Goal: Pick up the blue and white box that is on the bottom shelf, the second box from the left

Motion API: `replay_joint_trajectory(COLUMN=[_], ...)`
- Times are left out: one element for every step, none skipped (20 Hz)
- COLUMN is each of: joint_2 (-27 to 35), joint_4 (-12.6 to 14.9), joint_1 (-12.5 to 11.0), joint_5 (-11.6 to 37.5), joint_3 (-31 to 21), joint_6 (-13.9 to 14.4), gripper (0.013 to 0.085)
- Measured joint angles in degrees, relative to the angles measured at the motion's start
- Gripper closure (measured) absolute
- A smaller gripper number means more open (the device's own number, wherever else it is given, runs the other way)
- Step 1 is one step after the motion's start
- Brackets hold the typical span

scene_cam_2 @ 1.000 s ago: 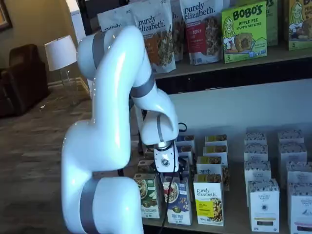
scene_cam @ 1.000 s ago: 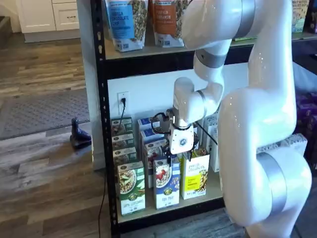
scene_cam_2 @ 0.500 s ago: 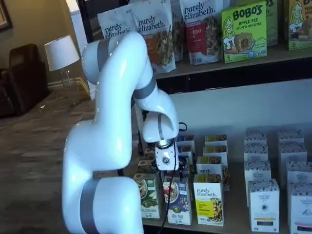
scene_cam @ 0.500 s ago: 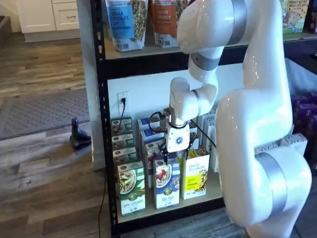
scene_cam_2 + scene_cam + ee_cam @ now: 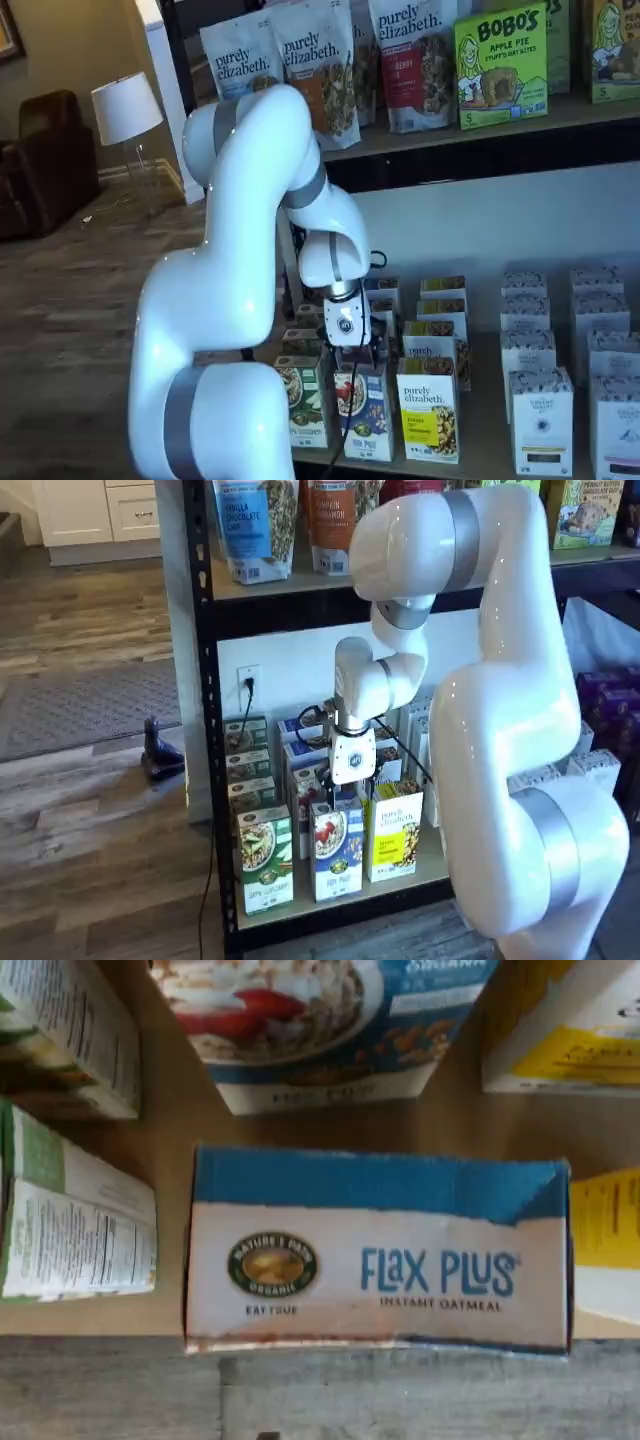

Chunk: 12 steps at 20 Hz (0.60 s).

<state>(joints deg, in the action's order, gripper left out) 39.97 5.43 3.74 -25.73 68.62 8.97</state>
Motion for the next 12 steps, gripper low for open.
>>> replay_joint_trajectory(joint_2=[0.7, 1.4, 2.0, 2.6, 3.0, 3.5, 3.9, 4.3, 4.6, 4.9, 5.1, 5.3], joint_4=[-0.7, -1.4, -2.2, -3.0, -3.6, -4.0, -4.2, -4.4, -4.5, -4.5, -4.5, -4.4], joint_1=[0.0, -0.1, -0.1, -0.1, -0.1, -0.1, -0.1, -0.1, -0.1, -0.1, -0.1, -0.1], joint_5=[-0.4, -0.6, -0.8, -1.0, -1.0, -1.0, -1.1, -1.1, -1.1, -1.1, -1.0, -0.9], joint_3=[1.0, 2.0, 2.8, 3.6, 4.2, 4.7, 5.3, 5.7, 6.1, 6.5, 6.8, 7.0], joint_6=[-0.6, -1.3, -2.1, -2.8, -3.3, -3.7, -3.9, -4.1, -4.1, -4.1, -4.1, -4.0], gripper=[0.0130, 0.0130, 0.0130, 0.0130, 0.0130, 0.0130, 0.0130, 0.0130, 0.0130, 0.0130, 0.0130, 0.0130])
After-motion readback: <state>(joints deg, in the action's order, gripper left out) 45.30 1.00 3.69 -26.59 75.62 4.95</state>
